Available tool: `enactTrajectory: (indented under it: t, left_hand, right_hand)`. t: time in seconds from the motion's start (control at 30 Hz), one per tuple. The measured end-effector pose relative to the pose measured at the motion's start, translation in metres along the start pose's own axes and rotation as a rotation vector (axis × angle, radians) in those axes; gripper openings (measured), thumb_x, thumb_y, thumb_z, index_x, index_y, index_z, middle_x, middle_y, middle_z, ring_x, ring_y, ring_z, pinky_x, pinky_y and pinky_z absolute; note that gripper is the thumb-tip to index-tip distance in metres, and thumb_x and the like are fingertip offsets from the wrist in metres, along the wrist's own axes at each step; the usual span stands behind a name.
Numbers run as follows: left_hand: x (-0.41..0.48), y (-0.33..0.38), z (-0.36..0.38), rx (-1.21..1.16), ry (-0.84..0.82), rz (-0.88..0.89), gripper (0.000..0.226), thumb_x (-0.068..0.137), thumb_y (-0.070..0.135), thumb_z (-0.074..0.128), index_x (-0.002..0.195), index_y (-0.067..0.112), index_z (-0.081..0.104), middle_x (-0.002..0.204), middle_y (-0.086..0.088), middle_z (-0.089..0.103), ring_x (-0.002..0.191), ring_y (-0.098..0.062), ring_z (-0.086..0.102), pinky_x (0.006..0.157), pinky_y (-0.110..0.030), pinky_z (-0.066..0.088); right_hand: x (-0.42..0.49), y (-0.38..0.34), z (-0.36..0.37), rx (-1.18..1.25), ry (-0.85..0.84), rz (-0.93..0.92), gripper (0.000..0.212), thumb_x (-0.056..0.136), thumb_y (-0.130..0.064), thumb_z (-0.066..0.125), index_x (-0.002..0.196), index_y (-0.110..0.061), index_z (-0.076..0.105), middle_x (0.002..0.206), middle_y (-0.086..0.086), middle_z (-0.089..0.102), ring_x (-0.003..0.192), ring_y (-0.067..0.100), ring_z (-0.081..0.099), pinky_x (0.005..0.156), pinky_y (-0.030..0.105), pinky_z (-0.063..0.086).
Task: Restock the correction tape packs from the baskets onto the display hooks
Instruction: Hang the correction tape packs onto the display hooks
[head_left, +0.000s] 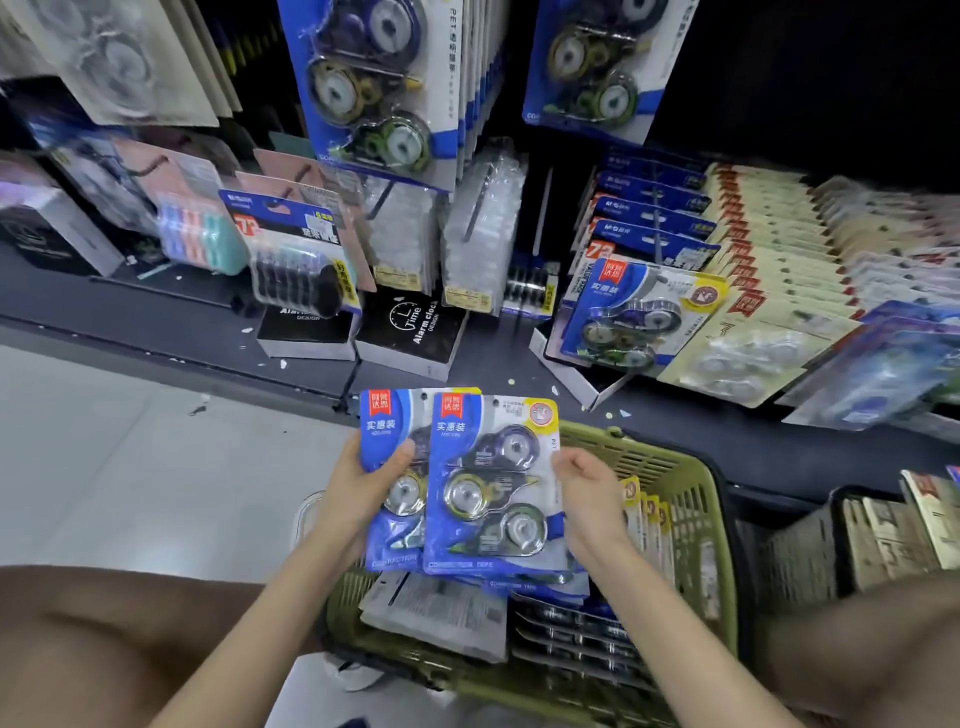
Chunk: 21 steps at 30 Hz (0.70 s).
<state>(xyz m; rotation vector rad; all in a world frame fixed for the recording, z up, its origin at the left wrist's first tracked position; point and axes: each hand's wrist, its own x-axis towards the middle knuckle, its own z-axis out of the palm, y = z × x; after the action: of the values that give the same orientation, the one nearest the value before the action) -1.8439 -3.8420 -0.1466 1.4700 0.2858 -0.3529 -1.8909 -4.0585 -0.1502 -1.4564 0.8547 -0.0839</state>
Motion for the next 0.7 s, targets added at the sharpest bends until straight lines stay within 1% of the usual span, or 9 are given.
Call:
enactTrajectory:
  t: [0.13,0.17,0.23,0.33,0.37,0.43,0.53,0.6,0.7]
  left_hand:
    - [-0.006,-0.007,0.009,0.077,-0.029,-0.025,0.019,0.087,0.023,0.074,0.101,0.017,0.063,0.091,0.000,0.076,0.084,-0.021,0.072,0.072,-0.036,0.056]
    - [-0.007,-0.008,0.010,0.090,-0.022,-0.045,0.018,0.087,0.022,0.073,0.100,0.018,0.063,0.089,0.001,0.076,0.081,-0.019,0.072,0.071,-0.035,0.056]
    - [-0.006,-0.011,0.009,0.111,0.008,-0.076,0.018,0.086,0.020,0.074,0.100,0.019,0.062,0.090,0.001,0.076,0.080,-0.019,0.073,0.071,-0.038,0.057]
    - [0.000,-0.008,0.001,0.186,0.084,-0.046,0.025,0.082,0.017,0.078,0.101,0.018,0.061,0.093,-0.001,0.074,0.083,-0.021,0.071,0.070,-0.035,0.056]
    - [0.003,-0.007,-0.002,0.218,0.116,-0.022,0.027,0.082,0.016,0.079,0.102,0.017,0.061,0.095,-0.001,0.073,0.083,-0.019,0.070,0.068,-0.032,0.054]
    - [0.008,-0.003,-0.008,0.277,0.161,0.016,0.030,0.081,0.018,0.080,0.104,0.015,0.060,0.096,0.000,0.071,0.085,-0.018,0.069,0.066,-0.030,0.051]
    - [0.013,0.000,-0.010,0.281,0.178,0.026,0.028,0.082,0.020,0.080,0.101,0.019,0.059,0.096,0.000,0.071,0.085,-0.019,0.069,0.067,-0.033,0.052]
    - [0.015,-0.001,-0.010,0.278,0.172,0.018,0.032,0.080,0.023,0.082,0.102,0.020,0.059,0.097,-0.001,0.072,0.086,-0.022,0.070,0.070,-0.037,0.055]
    - [0.016,-0.004,-0.011,0.328,0.165,0.009,0.039,0.078,0.028,0.083,0.107,0.018,0.058,0.100,-0.001,0.072,0.087,-0.022,0.071,0.076,-0.044,0.057]
  right_hand:
    - [-0.002,0.019,0.031,-0.073,-0.012,0.029,0.017,0.096,-0.002,0.050,0.088,0.007,0.063,0.080,0.005,0.050,0.077,0.016,0.039,0.066,0.028,0.033]
    - [-0.004,0.024,0.035,-0.098,-0.025,0.026,0.018,0.096,-0.002,0.050,0.087,0.006,0.063,0.080,0.005,0.051,0.075,0.015,0.040,0.067,0.028,0.033]
    - [-0.005,0.033,0.037,-0.133,-0.057,0.007,0.017,0.096,-0.006,0.053,0.082,-0.006,0.063,0.081,0.001,0.058,0.075,0.014,0.049,0.069,0.030,0.040]
    - [0.001,0.050,0.021,-0.267,0.002,0.013,0.006,0.095,-0.019,0.061,0.089,-0.017,0.061,0.091,0.000,0.066,0.093,0.026,0.063,0.081,0.036,0.047]
    - [0.005,0.056,0.013,-0.380,0.031,0.050,0.011,0.096,-0.026,0.061,0.099,-0.016,0.060,0.097,0.002,0.067,0.099,0.029,0.064,0.081,0.036,0.047]
    - [0.018,0.072,-0.007,-0.613,0.074,0.140,0.042,0.095,-0.038,0.061,0.126,-0.011,0.052,0.115,0.008,0.066,0.109,0.032,0.062,0.078,0.034,0.045]
    - [0.034,0.093,-0.027,-0.723,0.036,0.231,0.078,0.090,-0.045,0.065,0.147,-0.004,0.032,0.138,0.014,0.057,0.124,0.034,0.055,0.093,0.039,0.049]
    - [0.037,0.099,-0.029,-0.719,-0.013,0.264,0.085,0.090,-0.039,0.069,0.151,-0.001,0.023,0.141,0.017,0.054,0.126,0.034,0.054,0.094,0.039,0.048]
    - [0.034,0.101,-0.025,-0.876,0.006,0.215,0.078,0.086,-0.045,0.071,0.140,-0.004,0.035,0.126,0.014,0.062,0.111,0.031,0.062,0.073,0.034,0.050]
